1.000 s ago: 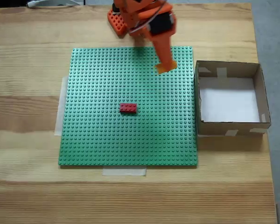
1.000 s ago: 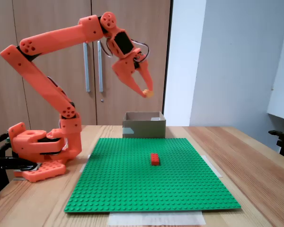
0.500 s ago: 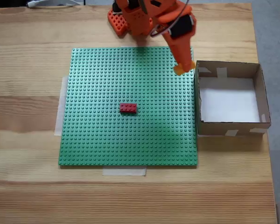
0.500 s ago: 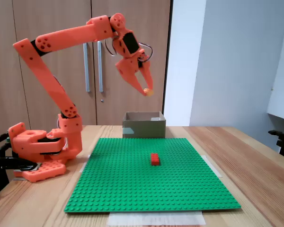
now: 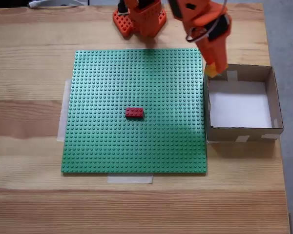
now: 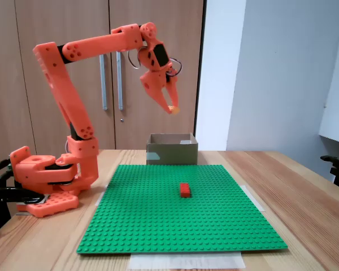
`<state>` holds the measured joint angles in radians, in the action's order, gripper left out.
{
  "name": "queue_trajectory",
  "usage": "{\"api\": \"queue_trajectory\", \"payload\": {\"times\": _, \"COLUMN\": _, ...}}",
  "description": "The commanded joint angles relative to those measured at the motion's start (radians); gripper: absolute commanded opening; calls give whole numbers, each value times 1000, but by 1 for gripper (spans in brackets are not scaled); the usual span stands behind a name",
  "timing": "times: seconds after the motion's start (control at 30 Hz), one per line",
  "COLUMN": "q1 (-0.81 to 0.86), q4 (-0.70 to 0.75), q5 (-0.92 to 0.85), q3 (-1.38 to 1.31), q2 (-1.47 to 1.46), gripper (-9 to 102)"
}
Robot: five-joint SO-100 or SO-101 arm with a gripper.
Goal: Pick the yellow lego block and put it in the box.
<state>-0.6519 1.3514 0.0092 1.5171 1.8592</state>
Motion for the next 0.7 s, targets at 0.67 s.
{"api": "queue_trajectory", "payload": {"times": 0.67, "q1": -64, "q4": 51, "q5": 17, "q3": -302, "q2": -279, "gripper": 2}}
